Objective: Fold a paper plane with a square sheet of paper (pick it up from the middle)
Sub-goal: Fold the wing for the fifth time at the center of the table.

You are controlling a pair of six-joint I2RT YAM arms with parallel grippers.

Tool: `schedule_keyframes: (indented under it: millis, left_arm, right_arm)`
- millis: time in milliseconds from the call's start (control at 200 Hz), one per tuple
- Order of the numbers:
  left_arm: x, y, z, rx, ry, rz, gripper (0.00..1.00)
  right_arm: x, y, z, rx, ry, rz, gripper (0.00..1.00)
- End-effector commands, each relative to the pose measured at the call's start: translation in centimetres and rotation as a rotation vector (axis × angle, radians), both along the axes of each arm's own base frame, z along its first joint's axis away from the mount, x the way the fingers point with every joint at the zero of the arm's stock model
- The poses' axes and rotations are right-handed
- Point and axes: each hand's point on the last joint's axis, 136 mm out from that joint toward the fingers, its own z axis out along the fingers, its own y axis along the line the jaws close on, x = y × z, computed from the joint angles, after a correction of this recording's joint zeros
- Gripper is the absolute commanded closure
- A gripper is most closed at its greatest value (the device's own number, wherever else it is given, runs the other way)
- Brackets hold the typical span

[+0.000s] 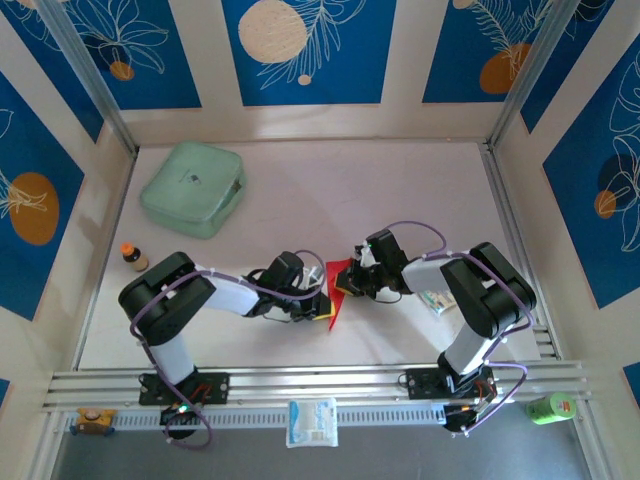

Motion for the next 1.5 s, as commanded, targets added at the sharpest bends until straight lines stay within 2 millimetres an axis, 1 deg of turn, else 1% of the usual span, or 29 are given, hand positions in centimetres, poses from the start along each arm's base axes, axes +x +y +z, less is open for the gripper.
schedule_keyframes:
  millis: [0, 105, 195, 375, 565, 640, 745, 830, 930, 945, 1005, 1080, 1175, 1210, 1270, 1320, 1450, 1495]
  left_arm:
    - [0.1, -0.1, 0.6, -0.018, 0.002, -0.001, 0.97]
    - [-0.5, 0.0, 0.4, -0.018, 0.024, -0.02, 1.0]
    - [-1.1, 0.3, 0.0, 0.0, 0.041, -0.033, 1.0]
    - [-2.8, 0.7, -1.4, 0.046, 0.097, -0.085, 1.0]
    - [-3.9, 0.5, -2.1, 0.053, 0.133, -0.12, 0.96]
    - [-4.2, 0.6, -2.5, 0.068, 0.137, -0.129, 0.96]
    - [-4.4, 1.7, -3.1, 0.133, 0.13, -0.123, 0.93]
    - [-4.7, 2.0, -3.3, 0.149, 0.137, -0.128, 0.91]
    - [-5.0, 2.2, -3.3, 0.15, 0.138, -0.128, 0.83]
    - [-5.0, 2.2, -3.2, 0.149, 0.138, -0.128, 0.83]
    - [-5.2, 2.1, -3.0, 0.136, 0.133, -0.136, 0.93]
    - [-5.4, 2.0, -3.0, 0.127, 0.137, -0.144, 1.0]
    - [-5.7, 1.8, -3.0, 0.117, 0.149, -0.156, 1.0]
    - [-5.8, 2.0, -3.2, 0.126, 0.152, -0.154, 0.96]
    - [-5.9, 2.2, -3.4, 0.14, 0.153, -0.151, 0.93]
    - [-6.0, 2.5, -3.5, 0.152, 0.154, -0.149, 0.88]
    - [-6.3, 2.8, -3.6, 0.155, 0.157, -0.15, 0.88]
    - [-6.4, 2.7, -3.4, 0.146, 0.156, -0.154, 0.91]
  right_arm:
    - [-1.8, -1.9, -2.9, -0.122, 0.097, -0.031, 0.89]
    - [-1.9, -2.0, -3.0, -0.127, 0.102, -0.033, 0.89]
    - [-2.0, -2.1, -3.1, -0.133, 0.106, -0.034, 0.9]
    - [-2.1, -2.2, -3.4, -0.141, 0.114, -0.035, 0.9]
    - [-2.2, -2.2, -3.7, -0.155, 0.125, -0.031, 0.91]
    - [-2.2, -2.3, -3.8, -0.162, 0.129, -0.035, 0.91]
    - [-2.3, -2.4, -3.8, -0.17, 0.132, -0.036, 0.91]
    - [-2.2, -2.4, -3.8, -0.172, 0.129, -0.036, 0.91]
    - [-2.2, -2.4, -3.8, -0.174, 0.13, -0.037, 0.91]
    - [-2.2, -2.4, -3.8, -0.173, 0.129, -0.036, 0.91]
    - [-2.2, -2.4, -3.8, -0.175, 0.129, -0.037, 0.91]
    - [-2.2, -2.4, -3.9, -0.177, 0.131, -0.035, 0.91]
    - [-2.3, -2.5, -3.9, -0.182, 0.134, -0.035, 0.91]
    - [-2.3, -2.5, -3.9, -0.184, 0.134, -0.035, 0.91]
    - [-2.3, -2.5, -3.9, -0.184, 0.134, -0.036, 0.91]
    - [-2.3, -2.5, -3.9, -0.184, 0.136, -0.034, 0.91]
    - [-2.3, -2.5, -4.0, -0.189, 0.136, -0.035, 0.91]
    - [-2.3, -2.5, -4.0, -0.188, 0.136, -0.035, 0.92]
